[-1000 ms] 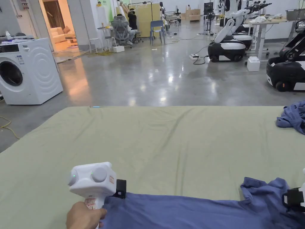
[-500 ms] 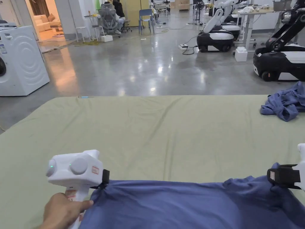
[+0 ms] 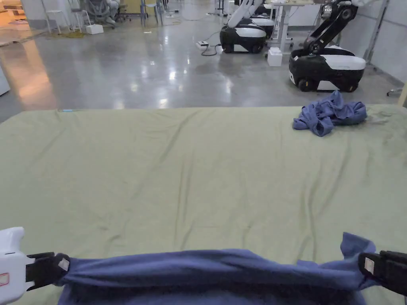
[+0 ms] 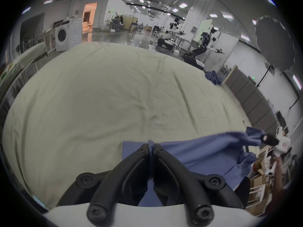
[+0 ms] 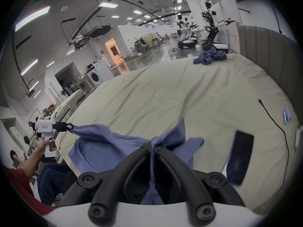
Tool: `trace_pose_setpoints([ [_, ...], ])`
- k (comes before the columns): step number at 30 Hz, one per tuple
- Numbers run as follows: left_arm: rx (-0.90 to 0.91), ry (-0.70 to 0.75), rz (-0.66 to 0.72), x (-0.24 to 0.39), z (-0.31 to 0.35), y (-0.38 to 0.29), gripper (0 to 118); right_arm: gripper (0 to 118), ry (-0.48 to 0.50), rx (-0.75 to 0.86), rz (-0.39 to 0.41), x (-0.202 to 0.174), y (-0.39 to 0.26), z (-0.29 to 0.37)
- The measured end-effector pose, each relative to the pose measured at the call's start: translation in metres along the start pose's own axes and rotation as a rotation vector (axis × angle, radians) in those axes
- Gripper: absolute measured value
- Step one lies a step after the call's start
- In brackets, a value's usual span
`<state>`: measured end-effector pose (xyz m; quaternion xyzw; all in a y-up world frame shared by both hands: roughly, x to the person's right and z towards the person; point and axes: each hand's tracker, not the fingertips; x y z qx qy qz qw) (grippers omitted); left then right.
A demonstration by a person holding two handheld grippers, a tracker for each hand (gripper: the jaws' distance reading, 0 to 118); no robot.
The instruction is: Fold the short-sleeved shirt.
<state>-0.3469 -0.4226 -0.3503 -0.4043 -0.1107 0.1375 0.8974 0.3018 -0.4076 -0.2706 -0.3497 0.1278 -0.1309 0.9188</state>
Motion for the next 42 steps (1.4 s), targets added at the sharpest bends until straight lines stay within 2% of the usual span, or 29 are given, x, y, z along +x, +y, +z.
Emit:
trace_pose_setpoints([
  [2,0.021,-0.037,0.029,-0.01,0.014,-0.02,4,5,0.012,-0.01,-0.073,0.009,-0.021,0.01],
  [4,0.0,-0.015,0.016,-0.014,0.017,-0.035,4,5,0.011,-0.032,-0.128,0.017,-0.043,0.017],
  [5,-0.019,0.009,0.008,-0.017,0.016,-0.044,4,5,-0.04,-0.019,-0.14,0.021,-0.054,0.015],
  [8,-0.057,-0.019,0.076,-0.026,0.008,-0.066,4,5,-0.046,-0.033,-0.221,0.012,-0.081,0.021],
  [10,-0.036,-0.02,0.085,-0.026,0.013,-0.074,4,5,-0.023,-0.028,-0.183,0.001,-0.088,0.024],
  [11,-0.028,-0.018,0.086,-0.025,0.017,-0.073,4,4,-0.059,0.002,-0.146,0.001,-0.087,0.03],
  [16,0.021,-0.05,0.086,-0.016,0.043,-0.06,4,4,-0.015,0.011,-0.166,-0.01,-0.073,0.047],
  [18,0.05,-0.055,0.082,-0.014,0.057,-0.059,4,4,-0.029,0.044,-0.144,-0.018,-0.073,0.059],
  [19,0.061,-0.048,0.072,-0.013,0.062,-0.061,4,4,-0.012,0.016,-0.125,-0.016,-0.073,0.061],
  [22,0.036,-0.029,0.06,-0.016,0.061,-0.072,4,4,-0.007,-0.049,-0.156,-0.012,-0.088,0.059],
  [24,-0.01,-0.017,0.066,-0.022,0.048,-0.087,4,4,-0.065,-0.083,-0.127,-0.011,-0.103,0.05],
  [27,-0.058,0.015,0.042,-0.024,0.028,-0.106,4,4,-0.098,-0.122,-0.103,-0.002,-0.118,0.03],
  [28,-0.072,0.022,0.044,-0.023,0.023,-0.112,5,5,-0.11,-0.136,-0.127,0.001,-0.122,0.027],
  [29,-0.09,0.023,0.055,-0.023,0.02,-0.115,14,5,-0.104,-0.142,-0.138,0.002,-0.123,0.025],
  [30,-0.097,0.024,0.07,-0.023,0.022,-0.115,30,8,-0.115,-0.158,-0.129,0.003,-0.124,0.024],
  [31,-0.085,0.014,0.081,-0.023,0.025,-0.114,59,32,-0.147,-0.181,-0.108,0.003,-0.124,0.026],
  [32,-0.053,-0.03,0.099,-0.023,0.032,-0.112,77,60,-0.171,-0.196,-0.068,-0.001,-0.121,0.031],
  [33,-0.045,-0.024,0.106,-0.02,0.04,-0.107,79,83,-0.215,-0.186,-0.019,-0.006,-0.117,0.037],
  [35,0.046,-0.003,0.078,-0.009,0.064,-0.094,79,87,-0.295,-0.102,0.055,-0.022,-0.103,0.06],
  [38,0.303,0.037,-0.057,0.023,0.119,-0.075,79,87,-0.338,0.226,0.12,-0.057,-0.073,0.113],
  [39,0.405,0.05,-0.11,0.044,0.145,-0.071,79,87,-0.336,0.377,0.124,-0.067,-0.068,0.131],
  [40,0.484,0.066,-0.155,0.061,0.164,-0.07,80,88,-0.293,0.513,0.134,-0.079,-0.066,0.148],
  [42,0.621,0.134,-0.256,0.097,0.189,-0.077,82,99,-0.259,0.679,0.165,-0.103,-0.067,0.166],
])
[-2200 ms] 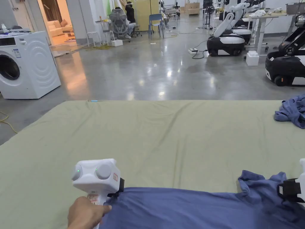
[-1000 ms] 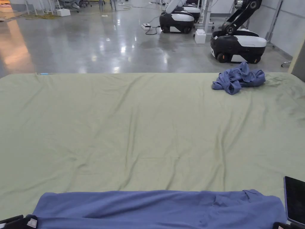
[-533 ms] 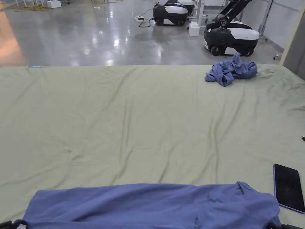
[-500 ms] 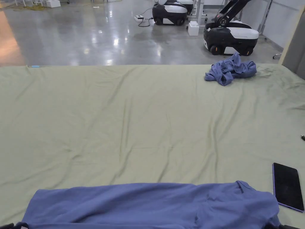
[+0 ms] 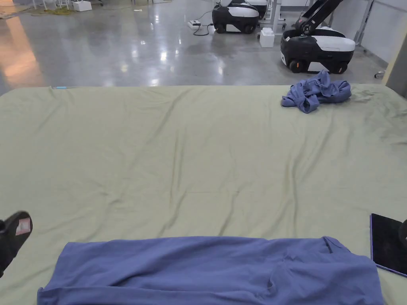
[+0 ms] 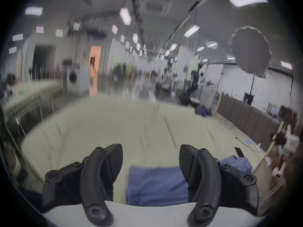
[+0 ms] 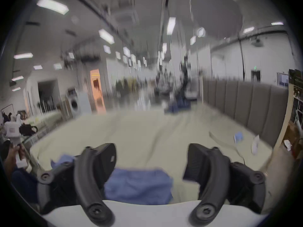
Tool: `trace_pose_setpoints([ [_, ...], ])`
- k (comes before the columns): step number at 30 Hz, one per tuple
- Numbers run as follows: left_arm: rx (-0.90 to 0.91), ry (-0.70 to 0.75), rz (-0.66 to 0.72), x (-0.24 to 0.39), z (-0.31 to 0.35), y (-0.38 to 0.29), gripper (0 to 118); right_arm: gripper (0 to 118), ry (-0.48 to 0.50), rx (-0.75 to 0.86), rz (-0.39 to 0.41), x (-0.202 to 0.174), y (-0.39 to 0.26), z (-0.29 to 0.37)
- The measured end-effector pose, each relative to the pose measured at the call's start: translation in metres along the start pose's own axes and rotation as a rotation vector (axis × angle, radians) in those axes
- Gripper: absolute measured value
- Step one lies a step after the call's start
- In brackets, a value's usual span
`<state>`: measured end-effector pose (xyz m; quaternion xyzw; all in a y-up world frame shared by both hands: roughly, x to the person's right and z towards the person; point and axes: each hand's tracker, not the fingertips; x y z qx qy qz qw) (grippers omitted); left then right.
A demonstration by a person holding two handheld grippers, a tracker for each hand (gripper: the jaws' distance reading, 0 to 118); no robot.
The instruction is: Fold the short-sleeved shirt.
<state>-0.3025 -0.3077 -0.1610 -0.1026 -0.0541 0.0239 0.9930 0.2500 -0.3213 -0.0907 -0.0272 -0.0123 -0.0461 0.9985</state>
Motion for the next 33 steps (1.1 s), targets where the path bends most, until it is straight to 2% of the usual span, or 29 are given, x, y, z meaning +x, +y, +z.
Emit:
trace_pose_setpoints([
  [2,0.088,0.061,-0.102,0.027,0.017,0.004,82,101,-0.002,0.054,0.026,-0.017,0.003,0.013],
  [3,0.108,0.074,-0.131,0.039,0.024,0.001,79,98,-0.005,0.019,0.031,-0.024,0.002,0.016],
  [4,0.121,0.079,-0.149,0.049,0.028,0.0,52,53,0.044,0.003,0.036,-0.03,0.001,0.018],
  [5,0.117,0.041,-0.173,0.057,0.031,-0.001,0,2,0.067,-0.005,0.037,-0.038,-0.004,0.019],
  [6,0.109,0.065,-0.177,0.058,0.028,-0.012,0,2,0.013,0.003,0.03,-0.044,-0.009,0.021],
  [7,0.127,0.062,-0.145,0.058,0.034,-0.013,0,2,0.035,0.007,0.017,-0.044,-0.013,0.022],
  [8,0.105,-0.081,-0.094,0.055,0.034,-0.014,0,2,0.098,-0.022,0.003,-0.045,-0.013,0.019],
  [9,0.079,-0.078,-0.083,0.058,0.03,-0.015,0,2,0.056,-0.048,0.033,-0.048,-0.016,0.016],
  [10,0.073,0.001,-0.085,0.063,0.027,-0.019,0,2,0.048,-0.047,0.042,-0.05,-0.018,0.014],
  [11,0.068,-0.027,-0.097,0.062,0.025,-0.021,0,2,0.076,-0.052,0.035,-0.048,-0.02,0.013],
  [12,0.03,-0.072,-0.096,0.058,0.022,-0.024,0,2,0.08,-0.057,0.027,-0.066,-0.015,0.004],
  [13,0.028,-0.044,-0.085,0.063,0.021,-0.027,0,2,0.075,-0.06,0.025,-0.086,-0.01,-0.006],
  [16,-0.016,-0.06,-0.051,0.059,0.017,-0.033,0,2,0.092,-0.072,0.023,-0.095,-0.009,-0.013],
  [17,-0.015,-0.059,-0.036,0.053,0.016,-0.034,0,2,0.099,-0.072,0.024,-0.078,-0.013,-0.009],
  [18,-0.027,-0.083,0.026,0.048,0.014,-0.036,0,2,0.11,-0.076,0.025,-0.078,-0.012,-0.011],
  [19,-0.04,-0.108,0.093,0.035,0.008,-0.035,1,2,0.114,-0.08,0.029,-0.079,-0.012,-0.012],
  [20,-0.07,-0.155,0.184,0.014,-0.002,-0.034,16,2,0.117,-0.088,0.032,-0.078,-0.013,-0.012],
  [21,-0.112,-0.21,0.28,-0.01,-0.017,-0.036,50,2,0.128,-0.099,0.028,-0.075,-0.015,-0.011],
  [22,-0.166,-0.245,0.367,-0.032,-0.036,-0.04,93,2,0.153,-0.116,0.011,-0.075,-0.017,-0.013],
  [24,-0.422,-0.272,0.59,-0.086,-0.082,-0.057,95,2,0.176,-0.135,-0.002,-0.077,-0.02,-0.014],
  [26,-0.507,-0.274,0.709,-0.131,-0.117,-0.089,95,2,0.187,-0.146,0.01,-0.08,-0.024,-0.013],
  [28,-0.633,-0.158,0.686,-0.155,-0.141,-0.117,95,2,0.206,-0.158,0.005,-0.083,-0.026,-0.013],
  [30,-0.747,-0.117,0.683,-0.159,-0.156,-0.145,95,2,0.221,-0.164,0.003,-0.086,-0.028,-0.013],
  [33,-0.781,-0.164,0.784,-0.156,-0.166,-0.171,95,2,0.24,-0.177,-0.009,-0.094,-0.027,-0.012],
])
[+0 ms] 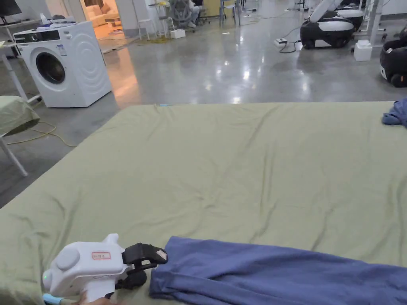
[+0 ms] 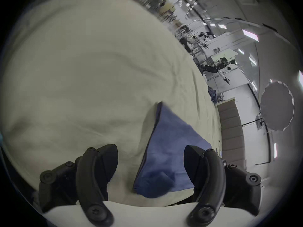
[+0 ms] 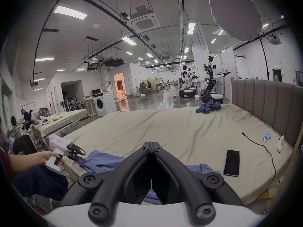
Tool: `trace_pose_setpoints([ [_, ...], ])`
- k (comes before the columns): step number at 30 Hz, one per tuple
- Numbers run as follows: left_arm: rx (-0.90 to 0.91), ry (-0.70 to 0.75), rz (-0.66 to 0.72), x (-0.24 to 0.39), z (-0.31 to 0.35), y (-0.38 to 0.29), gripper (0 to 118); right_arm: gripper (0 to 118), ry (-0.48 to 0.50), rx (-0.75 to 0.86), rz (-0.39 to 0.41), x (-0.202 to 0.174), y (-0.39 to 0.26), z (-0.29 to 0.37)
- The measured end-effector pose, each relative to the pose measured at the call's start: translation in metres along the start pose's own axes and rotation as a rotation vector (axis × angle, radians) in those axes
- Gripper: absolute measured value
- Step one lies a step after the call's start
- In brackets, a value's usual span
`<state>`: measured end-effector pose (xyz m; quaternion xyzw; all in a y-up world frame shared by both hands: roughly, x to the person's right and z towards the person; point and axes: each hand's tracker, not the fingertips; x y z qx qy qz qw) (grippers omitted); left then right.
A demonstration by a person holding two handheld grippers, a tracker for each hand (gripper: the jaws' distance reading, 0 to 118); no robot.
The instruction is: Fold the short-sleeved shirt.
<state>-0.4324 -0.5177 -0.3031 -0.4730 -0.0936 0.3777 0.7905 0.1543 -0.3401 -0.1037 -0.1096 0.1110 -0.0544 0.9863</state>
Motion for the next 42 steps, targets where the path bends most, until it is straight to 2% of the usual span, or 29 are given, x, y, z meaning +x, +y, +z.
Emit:
trace_pose_setpoints([
  [2,0.035,-0.023,0.007,0.007,0.0,0.0,95,2,0.003,-0.006,0.0,-0.002,0.0,-0.001],
  [5,0.039,-0.077,0.114,0.011,-0.003,-0.001,92,2,0.021,-0.016,-0.017,-0.002,-0.001,-0.002],
  [6,0.007,-0.115,0.106,0.016,-0.008,-0.002,84,2,0.028,-0.022,-0.023,-0.002,-0.001,-0.002],
  [7,-0.025,-0.142,0.097,0.02,-0.014,-0.003,61,2,0.025,-0.022,-0.022,-0.002,-0.001,-0.002],
  [8,-0.042,-0.137,0.103,0.025,-0.02,-0.005,33,2,0.022,-0.023,-0.02,-0.002,-0.002,-0.002],
  [9,-0.034,-0.117,0.111,0.026,-0.021,-0.009,11,2,0.024,-0.027,-0.019,-0.002,-0.001,-0.001],
  [10,-0.031,-0.105,0.114,0.028,-0.024,-0.01,11,2,0.026,-0.03,-0.019,-0.001,-0.001,0.0],
  [11,-0.028,-0.107,0.11,0.033,-0.025,-0.01,11,2,0.025,-0.031,-0.019,0.0,-0.001,0.001],
  [14,0.032,-0.048,-0.022,0.066,-0.018,-0.015,11,2,0.022,-0.031,-0.013,0.0,0.002,0.008],
  [16,0.04,-0.119,-0.067,0.095,-0.014,-0.02,11,2,0.014,-0.033,-0.003,0.002,0.003,0.004],
  [20,-0.039,-0.193,-0.274,0.176,-0.03,-0.044,11,2,-0.003,-0.033,-0.01,0.008,0.003,0.005],
  [24,-0.134,-0.278,-0.312,0.224,-0.079,-0.079,11,2,-0.02,-0.036,-0.036,0.014,0.0,0.007],
  [30,-0.212,-0.213,-0.366,0.238,-0.146,-0.12,11,2,-0.038,-0.043,-0.033,0.02,0.001,0.012],
  [31,-0.233,-0.193,-0.366,0.237,-0.152,-0.121,13,2,-0.04,-0.043,-0.03,0.021,0.002,0.013],
  [32,-0.258,-0.169,-0.358,0.234,-0.156,-0.123,28,2,-0.046,-0.041,-0.027,0.024,0.002,0.013],
  [33,-0.249,-0.171,-0.345,0.229,-0.155,-0.12,58,2,-0.047,-0.039,-0.026,0.025,0.002,0.013],
  [34,-0.234,-0.175,-0.331,0.226,-0.149,-0.119,78,2,-0.048,-0.039,-0.027,0.026,0.002,0.013],
  [35,-0.176,-0.239,-0.271,0.225,-0.137,-0.118,77,2,-0.05,-0.039,-0.029,0.027,0.002,0.013],
  [38,-0.038,-0.309,-0.302,0.222,-0.089,-0.105,77,2,-0.053,-0.041,-0.037,0.03,0.001,0.013],
  [42,0.132,-0.078,-0.425,0.227,-0.065,-0.097,77,2,-0.048,-0.054,-0.046,0.033,-0.004,0.008],
])
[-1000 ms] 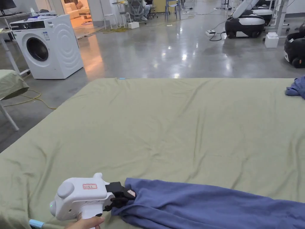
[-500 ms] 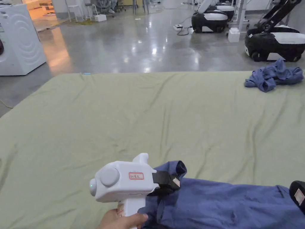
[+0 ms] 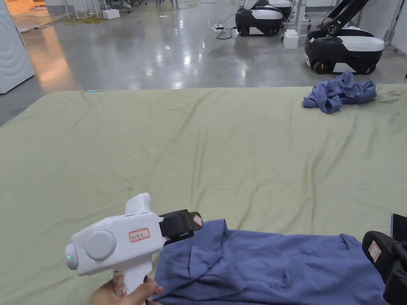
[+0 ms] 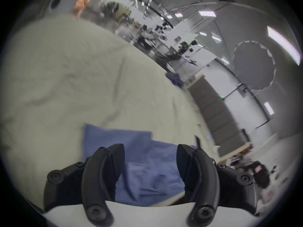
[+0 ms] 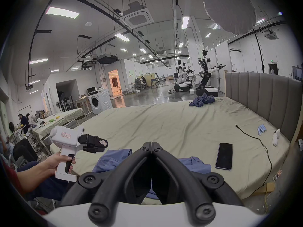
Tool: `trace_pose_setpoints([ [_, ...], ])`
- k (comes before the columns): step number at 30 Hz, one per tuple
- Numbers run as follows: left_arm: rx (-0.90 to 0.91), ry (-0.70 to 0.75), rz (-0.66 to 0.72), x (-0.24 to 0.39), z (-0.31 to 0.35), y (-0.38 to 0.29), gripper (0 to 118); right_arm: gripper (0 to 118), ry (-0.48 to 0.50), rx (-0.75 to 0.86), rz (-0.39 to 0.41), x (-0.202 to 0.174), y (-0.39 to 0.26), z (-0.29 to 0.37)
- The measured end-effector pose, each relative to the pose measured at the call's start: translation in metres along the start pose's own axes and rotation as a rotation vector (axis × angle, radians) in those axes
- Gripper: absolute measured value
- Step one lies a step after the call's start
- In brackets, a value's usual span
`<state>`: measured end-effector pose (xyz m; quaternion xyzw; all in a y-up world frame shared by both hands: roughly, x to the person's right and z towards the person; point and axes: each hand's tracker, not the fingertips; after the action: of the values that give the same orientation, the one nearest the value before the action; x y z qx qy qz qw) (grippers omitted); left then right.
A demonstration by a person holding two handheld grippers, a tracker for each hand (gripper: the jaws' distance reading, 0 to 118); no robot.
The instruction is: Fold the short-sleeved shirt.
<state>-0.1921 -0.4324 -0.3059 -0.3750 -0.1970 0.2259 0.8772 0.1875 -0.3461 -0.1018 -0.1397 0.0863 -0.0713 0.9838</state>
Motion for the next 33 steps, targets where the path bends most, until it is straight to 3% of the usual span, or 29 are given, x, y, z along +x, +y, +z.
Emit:
trace_pose_setpoints([
  [3,-0.025,0.168,-0.208,0.019,-0.018,-0.015,82,2,0.006,-0.01,-0.015,-0.002,-0.004,-0.003],
  [6,-0.036,0.244,-0.374,0.035,-0.047,-0.043,82,2,0.01,-0.022,-0.014,-0.004,-0.006,-0.002],
  [7,-0.061,0.269,-0.399,0.037,-0.056,-0.052,76,2,0.009,-0.027,-0.009,-0.005,-0.006,-0.001],
  [9,-0.049,0.263,-0.399,0.043,-0.065,-0.067,51,2,0.009,-0.033,-0.006,-0.005,-0.006,0.001],
  [11,-0.03,0.331,-0.438,0.05,-0.067,-0.076,45,2,0.011,-0.034,-0.006,-0.005,-0.006,0.004],
  [12,-0.037,0.358,-0.458,0.053,-0.071,-0.08,32,2,0.009,-0.034,-0.005,-0.004,-0.006,0.004],
  [13,-0.046,0.343,-0.456,0.053,-0.074,-0.083,29,2,0.007,-0.036,-0.004,-0.004,-0.006,0.004],
  [17,-0.065,0.337,-0.435,0.057,-0.078,-0.099,29,2,0.005,-0.049,-0.017,0.0,-0.008,0.002],
  [23,0.027,0.434,-0.656,0.087,-0.071,-0.12,29,2,0.004,-0.061,-0.025,0.002,-0.01,0.0],
  [27,-0.028,0.386,-0.584,0.08,-0.08,-0.119,29,2,0.007,-0.063,-0.021,-0.001,-0.01,-0.001],
  [33,0.024,0.45,-0.702,0.091,-0.074,-0.126,29,2,0.014,-0.073,-0.016,-0.004,-0.01,-0.003],
])
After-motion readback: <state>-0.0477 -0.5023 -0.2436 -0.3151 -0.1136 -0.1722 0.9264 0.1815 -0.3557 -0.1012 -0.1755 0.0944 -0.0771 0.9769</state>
